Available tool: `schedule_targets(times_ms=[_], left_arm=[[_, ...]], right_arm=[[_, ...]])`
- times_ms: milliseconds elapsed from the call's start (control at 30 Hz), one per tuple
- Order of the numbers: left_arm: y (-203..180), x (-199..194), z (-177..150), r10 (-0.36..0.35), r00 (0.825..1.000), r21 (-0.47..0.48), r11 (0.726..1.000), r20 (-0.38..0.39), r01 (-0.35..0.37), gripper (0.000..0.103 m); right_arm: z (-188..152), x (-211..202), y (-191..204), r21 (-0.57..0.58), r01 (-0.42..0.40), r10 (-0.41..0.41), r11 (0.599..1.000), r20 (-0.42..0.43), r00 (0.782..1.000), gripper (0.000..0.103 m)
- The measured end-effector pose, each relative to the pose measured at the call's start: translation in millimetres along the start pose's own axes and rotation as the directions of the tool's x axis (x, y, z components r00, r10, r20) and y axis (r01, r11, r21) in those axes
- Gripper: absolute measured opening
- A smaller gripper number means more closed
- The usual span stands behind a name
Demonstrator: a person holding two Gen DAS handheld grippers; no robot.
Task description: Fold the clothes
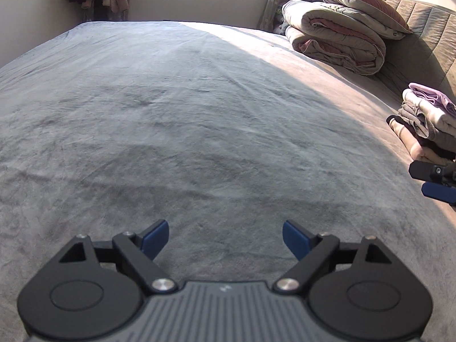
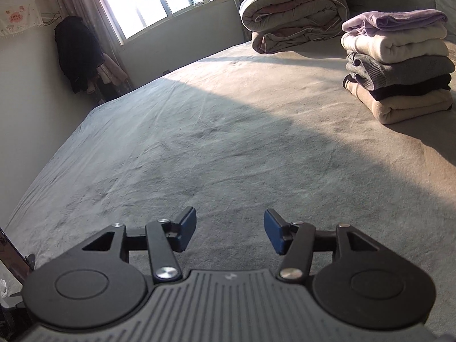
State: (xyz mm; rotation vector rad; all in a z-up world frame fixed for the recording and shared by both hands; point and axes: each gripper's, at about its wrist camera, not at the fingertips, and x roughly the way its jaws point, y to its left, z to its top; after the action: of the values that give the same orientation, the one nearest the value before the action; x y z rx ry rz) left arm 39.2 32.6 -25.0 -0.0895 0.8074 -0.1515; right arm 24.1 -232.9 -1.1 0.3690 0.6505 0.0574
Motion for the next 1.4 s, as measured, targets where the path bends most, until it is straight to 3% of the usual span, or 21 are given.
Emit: schedule_targets(times_ms=[133, 367, 567, 733, 933, 1067, 1267, 1400], left_arm=[[-4, 9, -1, 0.026, 1.000, 0.004, 1.000, 0.004, -0.026, 0.092], [-13, 15, -8, 0.067, 0.998, 0.053, 0.996, 0.015, -0.068, 0.097], [-28, 10, -10, 0.032, 0.999, 0.080, 0.996, 0.034, -0.034, 0.102], [-58, 4, -17, -0.036, 0.999, 0.138, 0.990, 0.020, 0.033, 0.102], [-102, -14, -30, -0.163, 0.984, 0.224, 0.959, -0.074, 0.176, 0.102], [-129, -41, -21, -0.211, 0.972, 0.239, 0.944, -0.101, 0.230, 0.102], [-167, -95, 10, -0.198, 0.979, 0.262, 0.944, -0.039, 0.201, 0.102], [-185, -128, 27, -0.196, 0.981, 0.258, 0.948, 0.011, 0.186, 0.102]], right_arm=[[-4, 3, 7, -0.036, -0.004, 0.004, 0.999, -0.010, 1.000, 0.067], [-18, 11, 17, -0.121, 0.032, -0.037, 0.992, -0.034, 0.999, 0.069], [-33, 2, 20, -0.168, 0.148, -0.148, 0.975, 0.015, 0.989, 0.077], [-34, -21, 4, -0.145, 0.294, -0.283, 0.945, 0.093, 0.955, 0.102], [-24, -65, -14, -0.089, 0.419, -0.411, 0.904, 0.096, 0.907, 0.103], [-2, -102, -27, -0.026, 0.416, -0.413, 0.909, 0.082, 0.907, 0.103], [34, -158, -42, -0.003, 0.471, -0.464, 0.882, 0.165, 0.870, 0.103], [47, -188, -51, 0.008, 0.480, -0.472, 0.877, 0.200, 0.859, 0.103]])
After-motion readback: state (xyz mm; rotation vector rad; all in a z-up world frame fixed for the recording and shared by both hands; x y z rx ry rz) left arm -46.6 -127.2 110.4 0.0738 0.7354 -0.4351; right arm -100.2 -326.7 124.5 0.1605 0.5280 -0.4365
